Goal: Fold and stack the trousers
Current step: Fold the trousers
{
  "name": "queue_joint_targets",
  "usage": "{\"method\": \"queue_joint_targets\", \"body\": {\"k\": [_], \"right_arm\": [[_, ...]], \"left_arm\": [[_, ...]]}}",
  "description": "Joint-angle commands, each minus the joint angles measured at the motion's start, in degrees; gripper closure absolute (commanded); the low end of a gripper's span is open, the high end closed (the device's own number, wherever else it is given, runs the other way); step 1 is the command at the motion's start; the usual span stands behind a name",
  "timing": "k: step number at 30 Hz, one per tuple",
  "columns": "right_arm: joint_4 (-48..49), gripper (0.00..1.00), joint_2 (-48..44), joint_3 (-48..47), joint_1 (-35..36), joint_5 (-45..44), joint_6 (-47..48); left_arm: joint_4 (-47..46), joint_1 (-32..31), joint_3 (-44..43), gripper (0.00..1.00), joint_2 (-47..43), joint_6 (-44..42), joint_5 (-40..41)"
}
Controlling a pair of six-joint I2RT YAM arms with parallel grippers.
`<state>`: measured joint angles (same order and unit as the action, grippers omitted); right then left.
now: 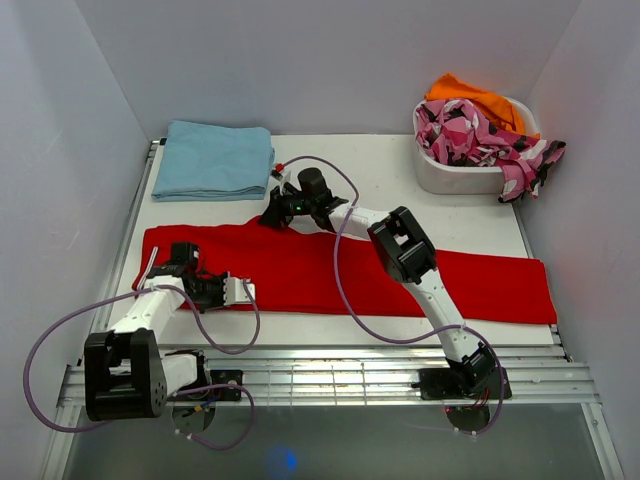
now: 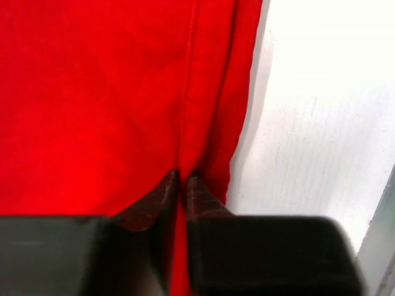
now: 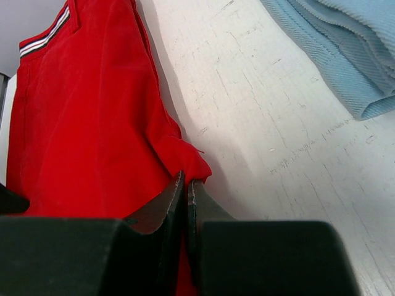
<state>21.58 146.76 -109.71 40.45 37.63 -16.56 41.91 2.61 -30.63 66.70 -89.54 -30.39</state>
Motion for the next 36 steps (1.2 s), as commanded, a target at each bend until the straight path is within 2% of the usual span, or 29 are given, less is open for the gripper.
{"method": "queue_joint_targets", "body": {"k": [1, 3, 11, 18, 29, 36], "right_arm": [[2.5, 0.92, 0.37, -0.77, -0.46, -0.27, -0.23], [2.5, 0.92, 0.37, -0.77, -0.54, -0.54, -0.32], [1.1, 0.92, 0.46, -1.38, -1.16, -3.87, -0.58], [0.3, 0.92, 0.37, -1.47, -1.33, -5.46, -0.67], [0.21, 0.92, 0.28, -2.52, -1.95, -9.76, -1.2], [-0.14, 0.92, 0.28, -2.7, -2.74, -11.7, -1.37]], "left_arm": [[-0.35, -0.06, -0.83, 0.87, 0.02, -1.6, -0.46], [2.81, -0.06, -0.66, 1.0, -0.78, -2.74, -0.54], [14.06, 0.02, -0.83, 1.0, -4.38, -4.07, 1.04], [16.45, 0.02, -0.57, 1.0, -8.07, -4.59, 3.23], [26.02, 0.02, -4.35, 1.0, 0.18, -9.42, 7.53], [26.03, 0.02, -4.44, 1.0, 4.85, -9.78, 10.88]]}}
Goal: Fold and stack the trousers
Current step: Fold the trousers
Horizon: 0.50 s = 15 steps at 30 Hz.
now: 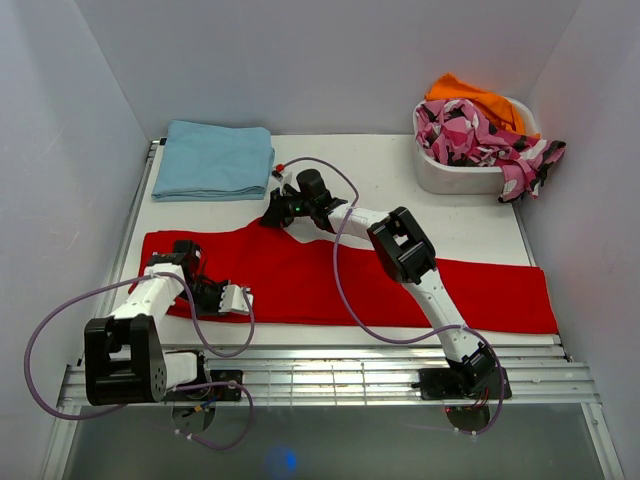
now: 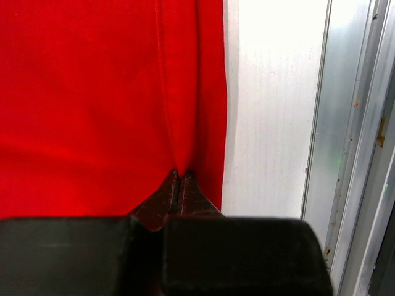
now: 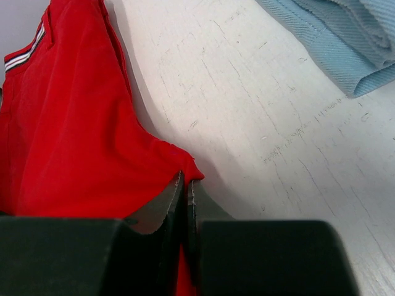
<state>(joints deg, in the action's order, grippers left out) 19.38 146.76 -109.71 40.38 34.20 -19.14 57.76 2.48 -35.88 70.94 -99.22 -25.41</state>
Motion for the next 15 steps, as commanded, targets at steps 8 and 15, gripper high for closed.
{"method": "queue_joint_targets", "body": {"k": [8, 15], "right_arm": [[2.86, 0.92, 0.37, -2.26, -2.68, -6.07, 0.42], [3.39, 0.92, 0.11, -1.21, -2.41, -4.14, 0.5]], "left_arm": [[2.37, 0.16, 1.68, 0.82, -4.75, 1.48, 3.0], [-3.26, 0.07, 1.34, 0.85, -3.26, 6.23, 2.38]]}}
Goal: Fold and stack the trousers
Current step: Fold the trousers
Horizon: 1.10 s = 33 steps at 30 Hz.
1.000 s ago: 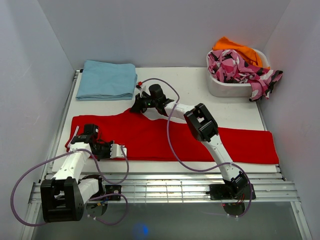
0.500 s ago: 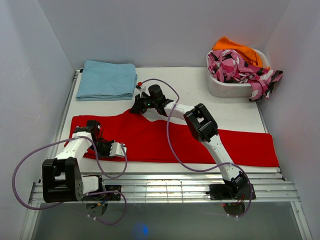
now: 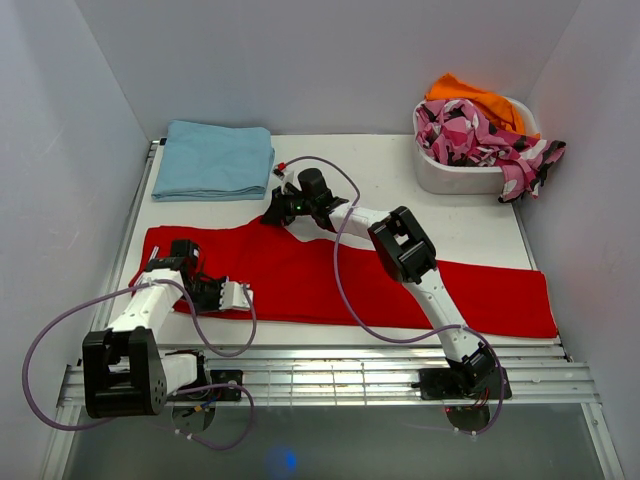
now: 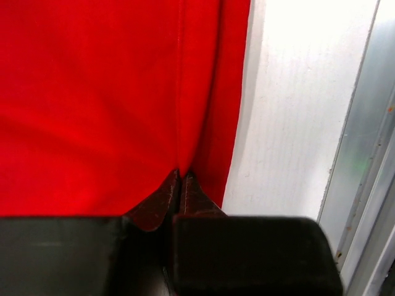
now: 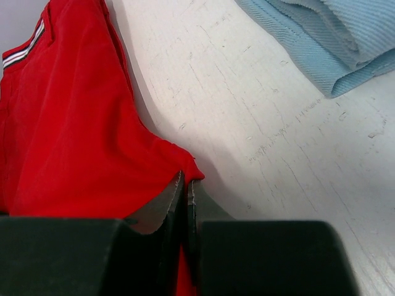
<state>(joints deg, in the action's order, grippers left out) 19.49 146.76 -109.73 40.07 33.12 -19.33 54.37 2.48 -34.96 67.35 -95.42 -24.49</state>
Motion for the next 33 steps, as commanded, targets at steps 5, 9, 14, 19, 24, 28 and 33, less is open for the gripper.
{"method": "queue_joint_targets", "body": {"k": [5, 9, 14, 19, 24, 28, 33], "right_arm": [[2.75, 0.92, -0.16, -1.01, -2.02, -3.24, 2.01], [1.79, 0.92, -0.33, -1.53, -2.11, -5.43, 2.98], [0.38, 0.92, -0.68, -2.24, -2.11, -8.6, 4.3], [-0.68, 0.92, -0.77, -3.29, -2.11, -10.71, 5.27], [-0.85, 0.92, -0.77, -3.65, -2.02, -10.1, 5.53], [0.2, 0.92, -1.3, -3.12, -2.11, -5.63, 5.8], [0.21, 0.81, -3.05, -2.07, -2.11, -1.66, 7.64]], "left_arm": [[1.43, 0.16, -1.25, 1.0, 0.33, 2.17, 0.67], [6.35, 0.16, -2.04, 1.0, -2.13, -1.52, -0.12], [11.19, 0.24, -2.21, 1.0, -3.02, -2.58, 1.46], [14.89, 0.33, -1.34, 1.0, -1.61, -4.24, 3.39], [9.8, 0.33, 3.49, 1.0, 5.58, -3.12, 11.02], [4.28, 0.33, 0.78, 1.0, 14.9, 2.5, 10.79], [2.32, 0.24, -5.81, 0.76, 21.5, 9.09, 4.99]]}}
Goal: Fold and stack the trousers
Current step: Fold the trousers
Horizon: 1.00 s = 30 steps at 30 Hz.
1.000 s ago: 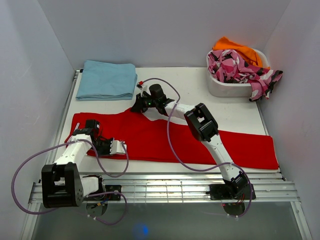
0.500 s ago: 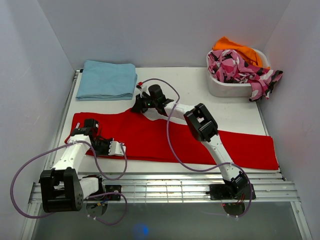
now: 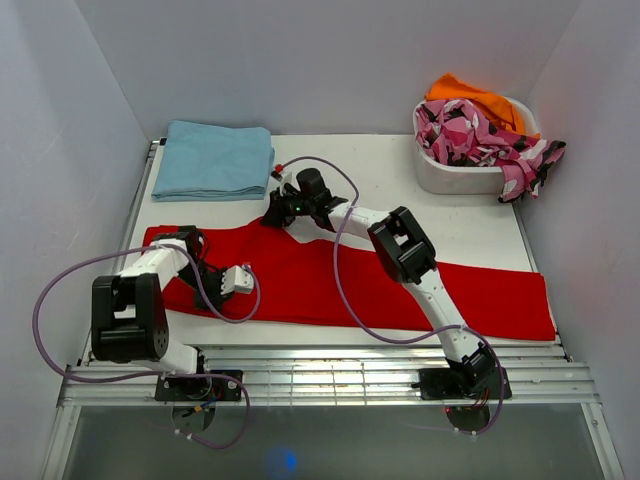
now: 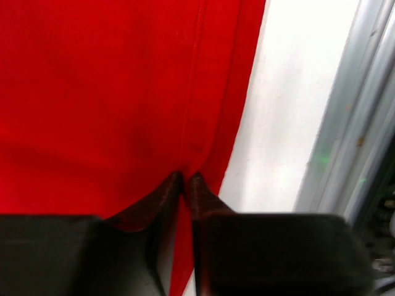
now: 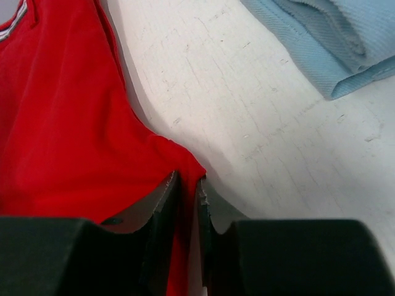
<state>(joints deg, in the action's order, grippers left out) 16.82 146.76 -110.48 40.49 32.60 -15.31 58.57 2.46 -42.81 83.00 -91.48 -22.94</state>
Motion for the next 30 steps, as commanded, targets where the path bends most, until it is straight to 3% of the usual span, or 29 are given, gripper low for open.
{"method": "queue_joint_targets", "body": {"k": [1, 2, 3, 4, 5, 6, 9, 10, 15, 16, 20, 23, 26, 28, 30], "right_arm": [[2.43, 0.73, -3.58, -1.23, -2.61, -0.44, 4.23], [1.99, 0.67, -4.8, -1.15, -2.7, 0.0, 5.37], [0.95, 0.49, -5.51, -0.88, -2.96, 0.27, 5.9], [0.33, 0.4, -7.17, -0.79, -3.05, 0.62, 6.25], [-0.38, 0.34, -8.15, -0.62, -3.66, 0.8, 7.13], [-1.51, 0.22, -9.2, -0.18, -4.01, 1.32, 7.57], [-5.89, 0.03, -14.03, 1.48, -5.68, 2.46, 10.02], [-7.83, 0.0, -16.74, 1.84, -6.12, 2.82, 10.99], [-25.57, 0.08, -26.68, 5.17, -9.64, 5.63, 20.13], [-32.92, 0.08, -30.27, 7.1, -10.08, 5.81, 24.5], [-53.96, 0.06, -37.23, 13.15, -12.36, 5.64, 34.63], [-62.84, 0.03, -42.77, 23.85, -15.42, 2.83, 39.21], [-67.16, 0.01, -45.86, 31.09, -20.16, -3.14, 42.28], [-70.34, 0.0, -46.21, 37.24, -23.16, -7.1, 43.61], [-69.56, 0.06, -46.21, 42.76, -27.82, -10.34, 45.18]], "left_arm": [[-1.35, 0.35, 0.11, 0.71, 6.29, 5.78, 2.64], [-0.91, 0.35, -0.69, 0.63, 6.3, 6.31, 1.24], [0.05, 0.35, -1.4, 0.5, 6.12, 6.93, 0.71], [0.67, 0.35, -2.36, 0.48, 4.9, 7.19, 0.35], [1.11, 0.35, -2.89, 0.35, 4.02, 7.54, -0.78], [1.81, 0.35, -3.42, 0.31, 2.97, 8.94, -1.4], [2.78, 0.35, -6.05, 0.18, -1.87, 13.84, -3.69], [2.61, 0.35, -6.93, 0.02, -3.01, 16.22, -3.95], [0.42, 0.44, -16.86, 0.02, -7.06, 35.2, -5.01], [-0.2, 0.53, -18.0, 0.02, -7.41, 40.54, -5.71], [-11.96, 0.53, -19.33, 0.02, -7.42, 59.9, -2.91], [-18.74, 0.53, -19.86, 0.11, -0.06, 71.83, 4.99], [-19.1, 2.01, -22.49, 0.15, 11.02, 77.13, 7.82], [-20.42, 4.73, -22.85, 0.13, 16.46, 83.47, 8.7], [-21.64, 6.93, -22.76, 0.07, 18.94, 87.68, 10.54]]}}
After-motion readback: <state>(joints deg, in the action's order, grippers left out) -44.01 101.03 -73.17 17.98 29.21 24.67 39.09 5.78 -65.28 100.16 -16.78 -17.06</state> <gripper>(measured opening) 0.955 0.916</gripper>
